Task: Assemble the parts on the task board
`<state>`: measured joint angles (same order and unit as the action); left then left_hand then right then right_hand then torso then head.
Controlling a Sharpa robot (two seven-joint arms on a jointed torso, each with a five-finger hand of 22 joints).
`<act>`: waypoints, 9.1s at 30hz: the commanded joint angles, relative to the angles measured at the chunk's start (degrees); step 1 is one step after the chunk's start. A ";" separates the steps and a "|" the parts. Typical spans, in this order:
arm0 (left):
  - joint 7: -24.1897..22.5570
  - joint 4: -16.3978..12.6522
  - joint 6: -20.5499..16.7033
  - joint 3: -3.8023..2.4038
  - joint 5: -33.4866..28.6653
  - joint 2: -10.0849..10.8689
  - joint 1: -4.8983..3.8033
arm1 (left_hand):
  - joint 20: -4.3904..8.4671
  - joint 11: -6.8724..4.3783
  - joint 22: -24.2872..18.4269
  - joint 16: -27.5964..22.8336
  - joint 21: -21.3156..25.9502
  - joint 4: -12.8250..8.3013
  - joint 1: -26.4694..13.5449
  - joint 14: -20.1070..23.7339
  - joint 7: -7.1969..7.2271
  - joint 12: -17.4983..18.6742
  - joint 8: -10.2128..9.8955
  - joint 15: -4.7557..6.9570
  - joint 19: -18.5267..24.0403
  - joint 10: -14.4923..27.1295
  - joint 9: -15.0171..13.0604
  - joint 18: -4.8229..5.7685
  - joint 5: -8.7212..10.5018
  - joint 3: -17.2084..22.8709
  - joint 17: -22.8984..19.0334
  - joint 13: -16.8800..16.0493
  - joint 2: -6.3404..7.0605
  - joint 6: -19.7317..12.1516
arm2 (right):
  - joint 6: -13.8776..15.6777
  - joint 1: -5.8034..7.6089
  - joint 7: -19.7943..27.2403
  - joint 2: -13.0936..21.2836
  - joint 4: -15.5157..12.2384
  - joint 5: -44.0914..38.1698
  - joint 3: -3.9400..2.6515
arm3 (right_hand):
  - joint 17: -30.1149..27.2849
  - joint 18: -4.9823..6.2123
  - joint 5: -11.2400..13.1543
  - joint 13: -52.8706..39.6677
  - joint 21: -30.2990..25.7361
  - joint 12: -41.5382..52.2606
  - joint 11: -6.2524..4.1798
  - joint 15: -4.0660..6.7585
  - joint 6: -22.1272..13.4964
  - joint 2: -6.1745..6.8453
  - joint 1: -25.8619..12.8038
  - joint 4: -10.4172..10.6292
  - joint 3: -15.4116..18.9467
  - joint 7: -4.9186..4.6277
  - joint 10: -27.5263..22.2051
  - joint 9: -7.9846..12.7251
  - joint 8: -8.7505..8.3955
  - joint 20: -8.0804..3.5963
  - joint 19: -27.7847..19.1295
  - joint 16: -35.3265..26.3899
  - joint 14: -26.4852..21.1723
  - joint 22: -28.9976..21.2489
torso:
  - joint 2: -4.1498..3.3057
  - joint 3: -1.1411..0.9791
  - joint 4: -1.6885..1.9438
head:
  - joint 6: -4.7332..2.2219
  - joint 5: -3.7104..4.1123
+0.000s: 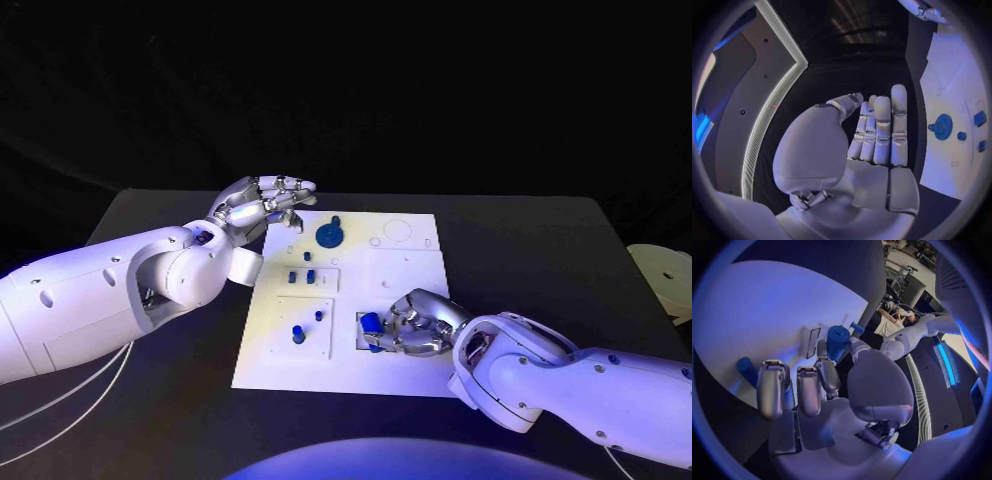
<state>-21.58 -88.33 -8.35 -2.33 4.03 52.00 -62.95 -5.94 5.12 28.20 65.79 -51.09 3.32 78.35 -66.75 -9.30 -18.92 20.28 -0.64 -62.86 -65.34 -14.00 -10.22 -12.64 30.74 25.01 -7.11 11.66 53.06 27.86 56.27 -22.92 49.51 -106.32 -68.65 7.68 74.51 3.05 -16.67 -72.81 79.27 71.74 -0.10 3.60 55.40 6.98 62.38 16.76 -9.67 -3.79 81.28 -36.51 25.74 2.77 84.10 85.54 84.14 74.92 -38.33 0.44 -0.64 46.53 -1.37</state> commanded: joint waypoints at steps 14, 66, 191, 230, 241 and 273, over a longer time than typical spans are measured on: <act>0.04 -0.25 1.37 -0.03 0.11 0.04 -0.03 | 0.02 -0.01 -0.12 0.37 0.26 -0.13 0.14 -0.43 -0.32 0.37 -0.26 -0.06 -0.58 0.16 0.09 -0.36 -0.24 0.08 -0.12 -0.12 -0.55 -0.27 | -1.38 -0.06 -0.45 -0.55 0.63 -3.25 0.02 | -1.71 -0.01 13.67 1.83 -2.50 -3.18 -0.05 0.19 -0.95 -2.35 -8.70 0.18 12.42 -0.35 -1.21 -0.98 0.10 -0.18 -0.43 -1.12 2.68 9.19 | -0.01 -0.04 -0.08 | -0.04 -0.12; 0.63 -0.12 1.38 -0.02 0.30 0.23 -0.02 | 0.02 0.03 -0.12 0.40 0.26 -0.12 0.16 -0.42 -0.36 0.41 -0.29 -0.07 -0.61 0.16 0.09 -0.35 -0.26 0.17 -0.13 -0.14 -0.70 -0.27 | -4.80 0.06 2.20 0.56 -0.07 -5.05 0.02 | 1.32 -0.45 11.46 -0.35 -0.94 -1.46 -1.34 1.23 1.53 -12.37 13.82 -0.86 5.90 1.08 1.03 -0.59 -0.38 -1.09 0.81 -0.24 3.29 10.77 | -0.02 0.01 0.05 | 0.26 -0.04; 0.48 -0.57 4.13 0.21 0.98 0.90 0.01 | -0.06 0.10 -0.19 0.37 0.41 -0.04 -0.10 -0.08 -0.38 0.61 -0.46 -0.18 -0.40 0.31 0.12 -0.32 -0.25 0.14 -0.22 -0.20 -0.56 -0.42 | 0.40 0.08 -4.71 9.00 -3.99 -20.32 0.12 | 2.99 -0.58 2.78 -1.48 -1.38 -1.87 -1.12 1.09 3.13 3.54 11.50 -11.12 -23.37 0.68 1.16 -0.42 -3.80 -1.04 1.32 -0.15 3.54 11.81 | -0.05 0.30 1.00 | 0.22 3.28; 0.57 -0.89 4.26 0.21 1.67 0.96 0.00 | -0.06 0.09 -0.19 0.39 0.41 -0.05 -0.07 -0.08 -0.37 0.62 -0.46 -0.17 -0.40 0.31 0.11 -0.33 -0.26 0.17 -0.22 -0.21 -0.60 -0.41 | -4.29 -0.51 -5.02 2.71 -0.64 -13.37 0.13 | 4.51 -0.72 3.86 -2.18 -0.65 -1.04 -1.18 1.13 3.62 3.69 -1.83 -4.90 -24.04 0.80 2.16 -2.14 -2.80 -1.08 1.68 0.45 3.83 12.01 | -0.13 0.25 1.23 | 0.75 3.14; 0.67 -0.88 4.32 0.21 1.68 1.00 0.00 | -0.06 0.09 -0.19 0.39 0.41 -0.05 -0.07 -0.08 -0.37 0.62 -0.46 -0.17 -0.40 0.31 0.11 -0.33 -0.26 0.17 -0.22 -0.21 -0.60 -0.41 | -5.03 -0.52 -4.71 2.63 -0.78 -13.34 0.13 | 4.73 -0.75 5.31 -4.04 -0.49 1.21 -1.35 1.26 4.61 3.50 -4.42 -2.87 -23.47 1.03 2.97 -2.27 -2.49 -1.18 1.74 0.54 3.87 12.05 | -0.09 0.31 1.28 | 0.87 3.17; 0.97 -0.76 4.51 0.21 1.70 1.00 0.00 | -0.06 0.08 -0.19 0.44 0.41 -0.09 -0.05 -0.09 -0.37 0.64 -0.47 -0.16 -0.41 0.30 0.11 -0.34 -0.26 0.20 -0.23 -0.23 -0.61 -0.41 | -3.94 -0.53 -3.05 3.69 -1.28 -13.70 0.13 | 4.87 -0.72 2.25 -4.68 -0.65 1.02 -1.55 1.47 4.75 3.76 -6.41 -2.01 -13.89 1.25 2.99 -2.62 -2.49 -1.50 1.62 0.52 3.85 11.99 | -0.11 0.28 1.37 | 0.71 3.28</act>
<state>-20.41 -88.99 -4.85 -2.09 5.63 53.07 -62.92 -5.95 5.12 28.07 66.00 -50.87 3.32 78.57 -66.74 -9.50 -18.63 20.06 -0.64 -63.26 -65.33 -13.98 -10.22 -12.64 30.74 24.88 -7.28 11.43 52.86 24.22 55.80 -27.18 53.06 -107.54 -81.85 7.79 74.92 3.06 -14.82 -74.93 78.65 73.01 -1.43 4.63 60.00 10.73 54.86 15.14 -23.66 -2.43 83.84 -39.06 23.27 1.44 84.00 85.87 83.92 74.91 -38.44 0.70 0.68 47.26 1.89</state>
